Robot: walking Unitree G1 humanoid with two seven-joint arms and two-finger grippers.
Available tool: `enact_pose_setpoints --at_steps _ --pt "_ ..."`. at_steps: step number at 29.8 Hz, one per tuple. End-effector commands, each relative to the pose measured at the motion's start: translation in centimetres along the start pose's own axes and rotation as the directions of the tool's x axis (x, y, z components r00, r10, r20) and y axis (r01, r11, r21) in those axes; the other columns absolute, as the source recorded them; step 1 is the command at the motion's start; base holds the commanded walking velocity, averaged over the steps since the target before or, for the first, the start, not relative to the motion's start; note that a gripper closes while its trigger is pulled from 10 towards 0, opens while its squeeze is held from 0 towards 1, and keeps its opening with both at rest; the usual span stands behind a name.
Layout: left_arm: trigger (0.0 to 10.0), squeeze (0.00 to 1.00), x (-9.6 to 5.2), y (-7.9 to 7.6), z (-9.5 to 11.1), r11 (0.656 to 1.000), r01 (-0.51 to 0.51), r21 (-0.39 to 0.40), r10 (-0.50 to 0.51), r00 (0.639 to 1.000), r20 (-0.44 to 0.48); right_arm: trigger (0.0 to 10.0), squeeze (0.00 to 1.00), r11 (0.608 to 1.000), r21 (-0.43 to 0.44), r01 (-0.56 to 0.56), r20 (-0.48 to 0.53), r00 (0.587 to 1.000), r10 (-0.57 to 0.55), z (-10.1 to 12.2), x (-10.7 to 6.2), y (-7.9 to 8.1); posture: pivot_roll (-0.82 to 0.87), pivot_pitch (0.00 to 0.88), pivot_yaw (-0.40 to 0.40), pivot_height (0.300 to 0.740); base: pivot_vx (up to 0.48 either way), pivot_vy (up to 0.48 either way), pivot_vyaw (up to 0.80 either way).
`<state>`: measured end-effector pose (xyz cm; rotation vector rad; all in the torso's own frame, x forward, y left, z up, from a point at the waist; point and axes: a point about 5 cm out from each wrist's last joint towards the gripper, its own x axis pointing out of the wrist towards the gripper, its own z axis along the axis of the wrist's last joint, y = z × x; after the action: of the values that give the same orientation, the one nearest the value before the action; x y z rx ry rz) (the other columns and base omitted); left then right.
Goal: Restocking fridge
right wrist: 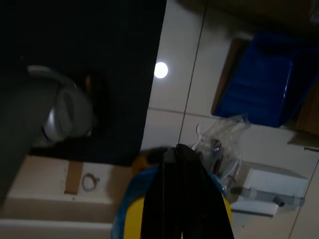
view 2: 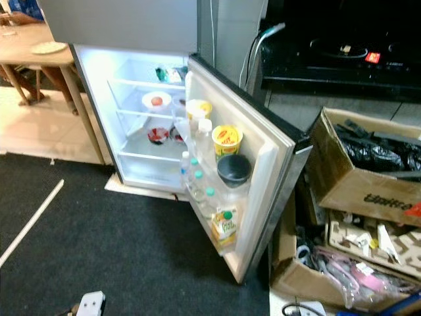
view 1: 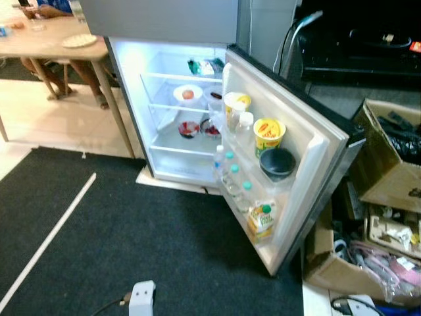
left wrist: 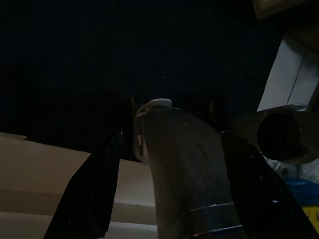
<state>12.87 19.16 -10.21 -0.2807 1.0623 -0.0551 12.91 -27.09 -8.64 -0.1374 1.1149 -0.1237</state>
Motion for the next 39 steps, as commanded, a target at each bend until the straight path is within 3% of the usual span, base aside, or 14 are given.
enact_pose_setpoints --at_steps 1,8,9,10,12,13,16,18,19,20,22,32,38,39 --pt "10.0 0.00 -0.1 0.2 -0.1 1.000 -0.008 0.002 0.008 1.000 0.002 10.0 0.00 0.997 0.072 0.024 0.094 0.995 -0.031 2.3 0.1 -0.4 -0.03 0.002 -0.001 0.740 0.000 0.000 0.00" --pt "10.0 0.00 -0.1 0.2 -0.1 1.000 -0.008 -0.011 0.008 1.000 0.011 10.0 0.00 0.976 0.195 0.094 0.352 0.922 -0.159 10.9 -0.8 -3.7 -0.03 0.002 -0.001 0.740 0.000 0.000 0.00" --pt "10.0 0.00 -0.1 0.2 -0.1 1.000 -0.009 -0.018 0.009 1.000 0.017 9.7 0.00 0.965 0.227 0.129 0.474 0.851 -0.225 15.6 -2.2 -5.3 -0.02 0.008 -0.007 0.740 0.000 0.000 0.00" --pt "10.0 0.00 -0.1 0.2 -0.1 1.000 -0.009 -0.021 0.010 1.000 0.020 4.6 0.00 0.961 0.232 0.154 0.510 0.822 -0.255 17.1 -2.8 -5.9 -0.02 0.008 -0.007 0.740 0.000 0.000 0.00" --pt "10.0 0.00 -0.1 0.2 0.0 1.000 -0.009 -0.023 0.010 1.000 0.023 4.1 0.00 0.956 0.236 0.176 0.531 0.800 -0.278 18.2 -3.3 -6.4 -0.02 0.008 -0.007 0.740 0.000 0.000 0.00" --pt "10.0 0.00 -0.1 0.2 0.0 1.000 -0.009 -0.026 0.009 1.000 0.026 0.0 0.00 0.946 0.229 0.230 0.537 0.781 -0.320 18.8 -3.7 -7.1 -0.02 0.009 -0.011 0.740 0.000 0.000 0.00" --pt "10.0 0.00 -0.1 0.2 0.0 1.000 -0.008 -0.027 0.009 1.000 0.028 0.0 0.00 0.934 0.234 0.270 0.536 0.765 -0.356 19.1 -4.1 -7.8 -0.02 0.009 -0.011 0.740 0.000 0.000 0.00" --pt "10.0 0.00 -0.1 0.2 0.1 0.999 -0.006 -0.033 0.007 0.999 0.033 0.0 0.00 0.902 0.330 0.277 0.557 0.714 -0.423 20.1 -5.1 -9.4 -0.02 0.011 -0.013 0.740 0.000 0.000 0.00" --pt "10.0 0.00 -0.1 0.2 0.1 0.999 -0.005 -0.035 0.006 0.999 0.035 3.5 0.00 0.894 0.404 0.195 0.590 0.691 -0.418 20.9 -5.7 -9.7 -0.02 0.011 -0.013 0.740 0.000 0.000 0.00" --pt "10.0 0.00 -0.1 0.2 0.1 0.999 -0.005 -0.035 0.006 0.999 0.035 3.5 0.00 0.894 0.404 0.195 0.590 0.691 -0.418 20.9 -5.7 -9.7 -0.02 0.011 -0.013 0.740 0.000 0.000 0.00" --pt "10.0 0.00 -0.1 0.2 0.1 0.999 -0.004 -0.038 0.006 0.999 0.037 10.0 0.00 0.891 0.454 0.028 0.671 0.647 -0.362 22.5 -6.5 -9.6 -0.02 0.013 -0.013 0.740 0.000 0.000 0.00" --pt "10.0 0.00 -0.2 0.6 0.3 0.998 -0.015 -0.054 0.018 0.998 0.052 10.0 0.00 0.880 0.280 -0.383 0.903 0.416 -0.107 28.3 -9.5 -6.9 -0.02 0.012 -0.015 0.740 0.000 0.000 0.00" --pt "10.0 0.00 -0.2 0.7 0.6 0.998 -0.017 -0.056 0.020 0.998 0.061 10.0 0.00 0.843 -0.141 -0.520 0.909 0.269 0.318 29.8 -10.4 -2.1 -0.02 0.013 -0.015 0.740 0.000 0.000 0.00" --pt "10.0 0.00 -0.2 0.7 0.6 0.998 -0.017 -0.056 0.020 0.998 0.061 10.0 0.00 0.843 -0.141 -0.520 0.909 0.269 0.318 29.8 -10.4 -2.1 -0.02 0.013 -0.015 0.740 0.000 0.000 0.00"
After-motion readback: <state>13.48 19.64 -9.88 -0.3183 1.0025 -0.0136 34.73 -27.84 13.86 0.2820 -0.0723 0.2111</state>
